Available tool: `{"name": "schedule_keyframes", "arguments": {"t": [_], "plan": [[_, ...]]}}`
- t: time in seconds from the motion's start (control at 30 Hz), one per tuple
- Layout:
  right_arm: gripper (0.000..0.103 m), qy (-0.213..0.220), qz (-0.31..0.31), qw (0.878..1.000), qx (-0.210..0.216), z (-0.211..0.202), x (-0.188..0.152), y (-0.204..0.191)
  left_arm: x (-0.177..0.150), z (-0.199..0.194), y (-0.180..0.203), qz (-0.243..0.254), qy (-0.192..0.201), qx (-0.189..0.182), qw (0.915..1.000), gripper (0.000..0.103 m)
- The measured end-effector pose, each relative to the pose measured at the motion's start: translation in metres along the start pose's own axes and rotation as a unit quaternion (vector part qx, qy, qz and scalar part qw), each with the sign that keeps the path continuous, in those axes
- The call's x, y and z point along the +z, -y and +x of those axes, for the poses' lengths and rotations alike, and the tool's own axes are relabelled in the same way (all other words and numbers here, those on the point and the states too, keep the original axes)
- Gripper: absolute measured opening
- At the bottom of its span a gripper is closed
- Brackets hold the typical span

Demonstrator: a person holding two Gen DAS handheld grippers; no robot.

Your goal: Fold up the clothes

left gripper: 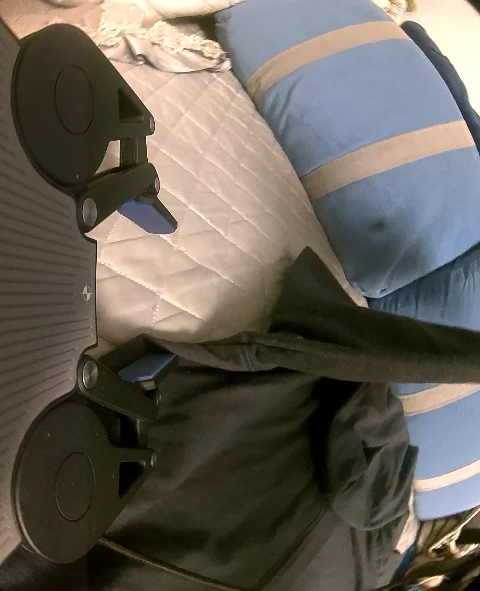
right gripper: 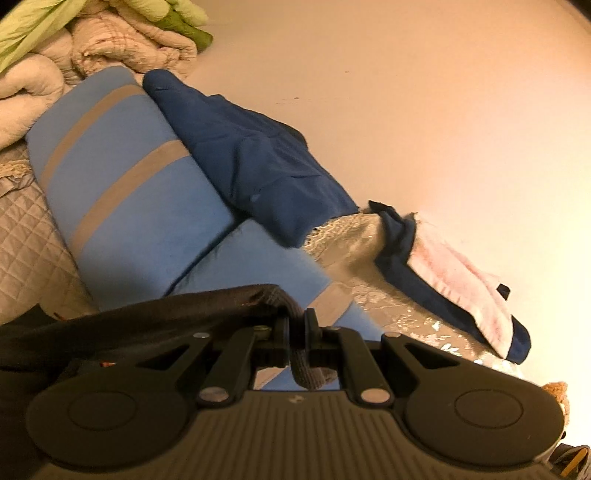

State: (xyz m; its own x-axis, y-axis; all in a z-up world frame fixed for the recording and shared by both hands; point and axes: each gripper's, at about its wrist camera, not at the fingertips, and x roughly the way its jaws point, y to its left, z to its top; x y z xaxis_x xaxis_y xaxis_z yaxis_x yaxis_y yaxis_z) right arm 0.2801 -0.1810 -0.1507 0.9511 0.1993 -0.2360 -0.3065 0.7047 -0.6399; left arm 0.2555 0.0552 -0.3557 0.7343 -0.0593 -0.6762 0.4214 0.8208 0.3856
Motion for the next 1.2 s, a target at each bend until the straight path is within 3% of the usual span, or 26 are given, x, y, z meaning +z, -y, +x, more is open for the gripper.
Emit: {"name": "schedule_keyframes", "arguments": {"t": [0.23, 0.4, 0.57, 0.67, 0.73, 0.83, 1.2], "plan": [[0.007, 0.003, 0.001, 1.0, -0.002, -0.006, 0.0, 0.005, 0.013, -0.002, 0.005, 0.045, -0.014, -0.004, 0.9989, 0.07], [0.007, 0.007, 0.002, 1.0, 0.002, -0.01, 0.001, 0.005, 0.031, -0.012, -0.008, 0.018, 0.032, -0.064, 0.9973, 0.07], [0.007, 0.006, 0.001, 1.0, 0.004, -0.009, -0.002, 0.007, 0.05, -0.007, -0.008, 0.007, 0.059, -0.085, 0.9946, 0.067], [0.007, 0.001, 0.001, 1.0, 0.005, -0.008, -0.006, 0.008, 0.057, 0.002, -0.001, 0.02, 0.053, -0.089, 0.9944, 0.046], [0.007, -0.005, 0.002, 1.0, 0.008, -0.007, -0.011, 0.01, 0.059, 0.009, 0.001, 0.023, 0.046, -0.095, 0.9941, 0.022], [0.007, -0.018, 0.002, 1.0, 0.014, -0.006, -0.022, 0.012, 0.06, 0.008, 0.001, 0.016, 0.052, -0.098, 0.9937, 0.01], [0.007, -0.09, 0.022, 0.994, 0.05, -0.015, -0.109, 0.007, 0.052, 0.007, -0.026, -0.022, 0.037, -0.045, 0.998, 0.006]]}}
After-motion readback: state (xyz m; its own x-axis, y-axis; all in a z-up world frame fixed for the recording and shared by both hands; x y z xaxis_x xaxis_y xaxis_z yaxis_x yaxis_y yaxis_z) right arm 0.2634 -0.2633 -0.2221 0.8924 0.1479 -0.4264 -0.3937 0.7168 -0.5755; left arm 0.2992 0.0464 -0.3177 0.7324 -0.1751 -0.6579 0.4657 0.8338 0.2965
